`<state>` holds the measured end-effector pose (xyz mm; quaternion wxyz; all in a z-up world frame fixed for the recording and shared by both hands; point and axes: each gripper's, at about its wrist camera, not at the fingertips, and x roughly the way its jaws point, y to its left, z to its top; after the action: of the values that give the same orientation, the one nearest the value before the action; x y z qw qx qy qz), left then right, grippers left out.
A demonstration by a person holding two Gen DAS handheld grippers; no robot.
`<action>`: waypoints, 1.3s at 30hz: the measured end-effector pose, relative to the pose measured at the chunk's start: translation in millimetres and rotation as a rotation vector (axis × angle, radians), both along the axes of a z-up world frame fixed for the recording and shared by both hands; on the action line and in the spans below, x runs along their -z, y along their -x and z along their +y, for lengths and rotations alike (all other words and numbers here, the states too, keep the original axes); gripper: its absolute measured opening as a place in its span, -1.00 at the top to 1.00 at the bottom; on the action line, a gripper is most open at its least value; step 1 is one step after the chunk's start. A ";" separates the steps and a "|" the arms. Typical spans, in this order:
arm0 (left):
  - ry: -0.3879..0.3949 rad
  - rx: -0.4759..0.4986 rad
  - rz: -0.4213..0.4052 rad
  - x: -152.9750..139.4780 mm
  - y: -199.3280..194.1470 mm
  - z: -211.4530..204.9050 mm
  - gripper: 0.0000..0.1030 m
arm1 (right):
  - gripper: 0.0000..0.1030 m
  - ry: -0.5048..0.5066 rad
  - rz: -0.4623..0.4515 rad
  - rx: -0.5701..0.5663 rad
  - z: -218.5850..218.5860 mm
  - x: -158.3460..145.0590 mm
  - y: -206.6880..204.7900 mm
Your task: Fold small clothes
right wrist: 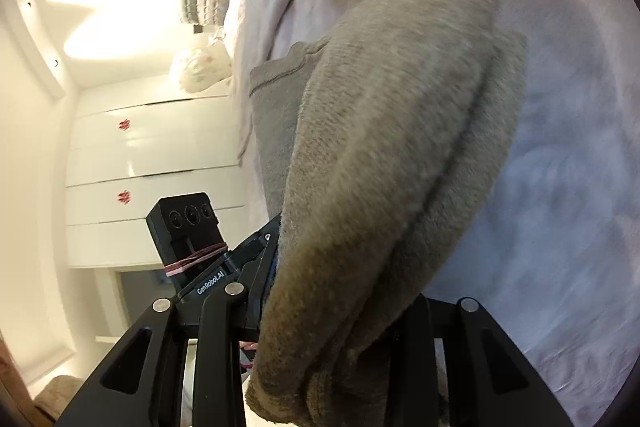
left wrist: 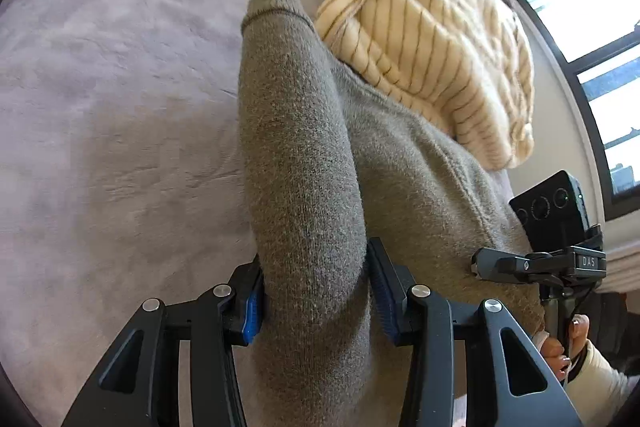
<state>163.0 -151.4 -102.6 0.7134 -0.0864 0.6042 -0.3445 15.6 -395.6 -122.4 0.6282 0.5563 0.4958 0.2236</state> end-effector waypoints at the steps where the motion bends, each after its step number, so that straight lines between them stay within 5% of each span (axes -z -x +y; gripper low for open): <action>1: 0.005 -0.003 0.002 -4.4 3.1 8.0 0.10 | 0.31 -0.006 -0.002 -0.006 8.5 -1.5 1.0; 7: -0.035 -0.014 0.019 -22.9 26.1 80.6 0.10 | 0.31 -0.035 0.019 -0.076 85.0 5.1 2.2; 12: -0.138 -0.046 0.062 -2.3 53.1 137.6 0.09 | 0.29 -0.020 0.129 -0.136 144.8 37.9 6.7; 17: -0.216 -0.120 0.122 25.3 66.6 177.5 0.09 | 0.25 0.241 0.154 -0.184 157.2 26.4 3.7; 22: -0.216 -0.214 -0.010 5.6 60.7 198.3 0.09 | 0.25 0.491 0.195 -0.164 143.6 15.1 6.1; 27: -0.296 -0.227 0.027 38.4 57.9 190.5 0.04 | 0.24 0.618 0.177 -0.195 166.5 22.2 -3.8; 33: -0.416 -0.186 -0.090 35.6 70.0 178.2 -0.18 | 0.01 0.729 0.187 -0.185 179.9 4.4 -4.9; 39: -0.434 -0.185 -0.078 25.7 78.5 190.5 -0.18 | -0.03 0.517 0.190 -0.025 125.1 2.8 27.8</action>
<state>84.5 39.1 -128.3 0.7666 0.0274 0.6255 -0.1426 -12.3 -270.6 -125.3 0.6972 0.3897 0.6000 0.0445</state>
